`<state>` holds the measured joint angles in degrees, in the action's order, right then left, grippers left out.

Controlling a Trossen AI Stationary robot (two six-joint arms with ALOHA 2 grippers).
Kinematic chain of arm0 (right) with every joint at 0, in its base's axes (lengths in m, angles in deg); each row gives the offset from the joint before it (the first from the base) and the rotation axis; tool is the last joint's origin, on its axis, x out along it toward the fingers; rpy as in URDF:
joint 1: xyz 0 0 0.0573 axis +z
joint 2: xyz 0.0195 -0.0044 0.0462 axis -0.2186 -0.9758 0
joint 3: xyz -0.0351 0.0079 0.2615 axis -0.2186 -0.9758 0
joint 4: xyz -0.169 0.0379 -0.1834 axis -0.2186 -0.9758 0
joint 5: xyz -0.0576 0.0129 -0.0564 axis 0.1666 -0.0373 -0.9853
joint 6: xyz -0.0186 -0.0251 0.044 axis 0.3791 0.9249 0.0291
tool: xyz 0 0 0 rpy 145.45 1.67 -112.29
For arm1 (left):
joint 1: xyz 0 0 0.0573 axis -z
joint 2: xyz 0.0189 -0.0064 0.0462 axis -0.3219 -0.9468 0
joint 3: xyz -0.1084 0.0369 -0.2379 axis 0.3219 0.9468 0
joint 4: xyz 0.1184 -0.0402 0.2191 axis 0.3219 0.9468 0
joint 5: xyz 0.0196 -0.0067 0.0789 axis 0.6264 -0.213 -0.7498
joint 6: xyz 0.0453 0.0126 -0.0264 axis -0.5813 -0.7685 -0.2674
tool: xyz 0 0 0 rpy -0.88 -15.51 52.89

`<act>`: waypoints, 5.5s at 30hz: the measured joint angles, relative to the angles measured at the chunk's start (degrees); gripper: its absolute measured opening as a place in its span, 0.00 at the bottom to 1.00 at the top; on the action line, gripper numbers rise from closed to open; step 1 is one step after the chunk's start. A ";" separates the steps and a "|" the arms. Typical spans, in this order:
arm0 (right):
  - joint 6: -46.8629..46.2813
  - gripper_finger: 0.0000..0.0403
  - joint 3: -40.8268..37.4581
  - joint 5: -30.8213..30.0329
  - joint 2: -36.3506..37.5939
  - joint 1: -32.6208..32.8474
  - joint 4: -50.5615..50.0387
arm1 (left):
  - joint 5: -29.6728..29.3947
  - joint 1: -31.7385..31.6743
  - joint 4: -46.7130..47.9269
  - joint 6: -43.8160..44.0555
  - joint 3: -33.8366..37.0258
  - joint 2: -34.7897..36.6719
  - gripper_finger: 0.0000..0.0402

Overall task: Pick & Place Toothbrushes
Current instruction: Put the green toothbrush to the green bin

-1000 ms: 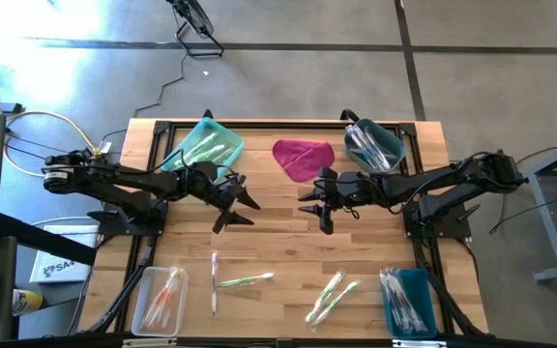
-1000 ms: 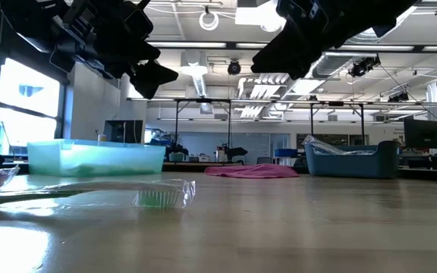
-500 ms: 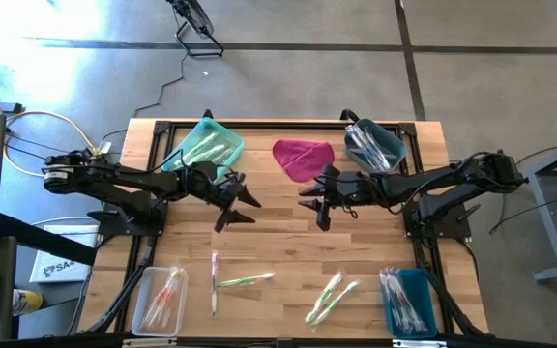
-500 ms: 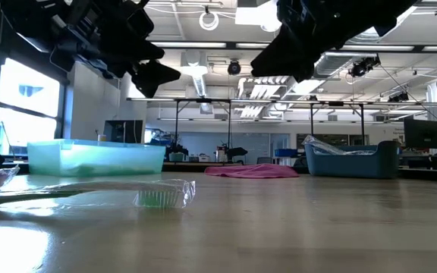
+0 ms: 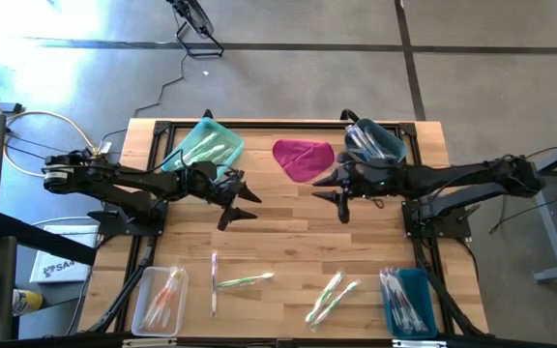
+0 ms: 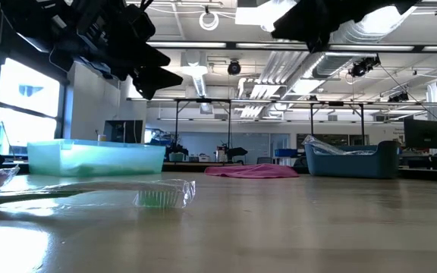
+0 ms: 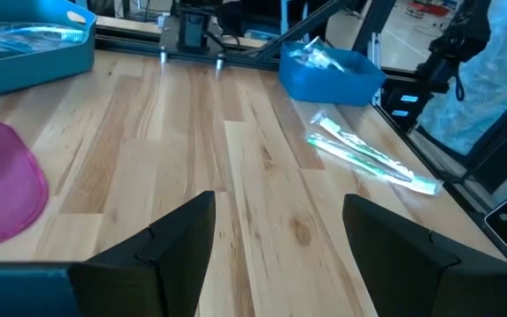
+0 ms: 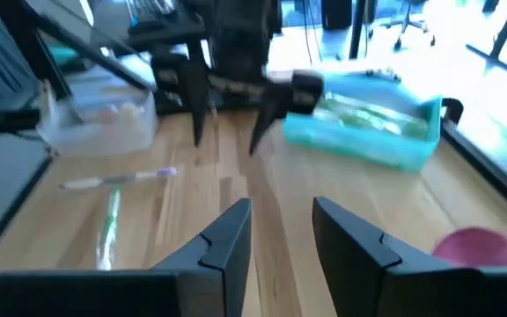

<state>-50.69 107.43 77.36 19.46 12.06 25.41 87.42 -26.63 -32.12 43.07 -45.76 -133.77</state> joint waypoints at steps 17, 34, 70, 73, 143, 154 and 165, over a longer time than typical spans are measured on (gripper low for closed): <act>-4.79 0.29 -6.96 -3.74 19.93 0.18 -6.80 | 0.04 0.01 0.22 -0.02 -0.02 0.00 0.61; -6.89 0.29 -33.97 -4.20 24.94 0.18 36.32 | 4.20 -0.01 0.22 13.22 -0.07 0.00 0.61; -9.97 0.29 -33.90 0.19 15.53 0.21 41.26 | -37.61 35.00 38.86 16.30 -23.37 -6.18 0.61; -10.01 0.29 -33.90 0.18 15.50 0.19 41.21 | -37.91 35.31 38.13 18.01 -23.34 -8.95 0.61; -10.01 0.29 -33.88 1.51 15.53 0.18 36.82 | -28.65 35.29 26.25 29.94 -23.43 -33.18 0.61; -10.00 0.29 -33.88 1.51 15.53 0.19 36.82 | -28.33 35.27 26.47 30.18 -23.41 -33.29 0.61; -9.99 0.29 -33.88 1.53 15.52 0.19 36.77 | -28.20 35.25 26.53 30.23 -23.37 -33.35 0.61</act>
<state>-60.68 73.56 78.89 34.98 12.24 62.19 59.22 8.62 -5.59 73.29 -69.12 -167.12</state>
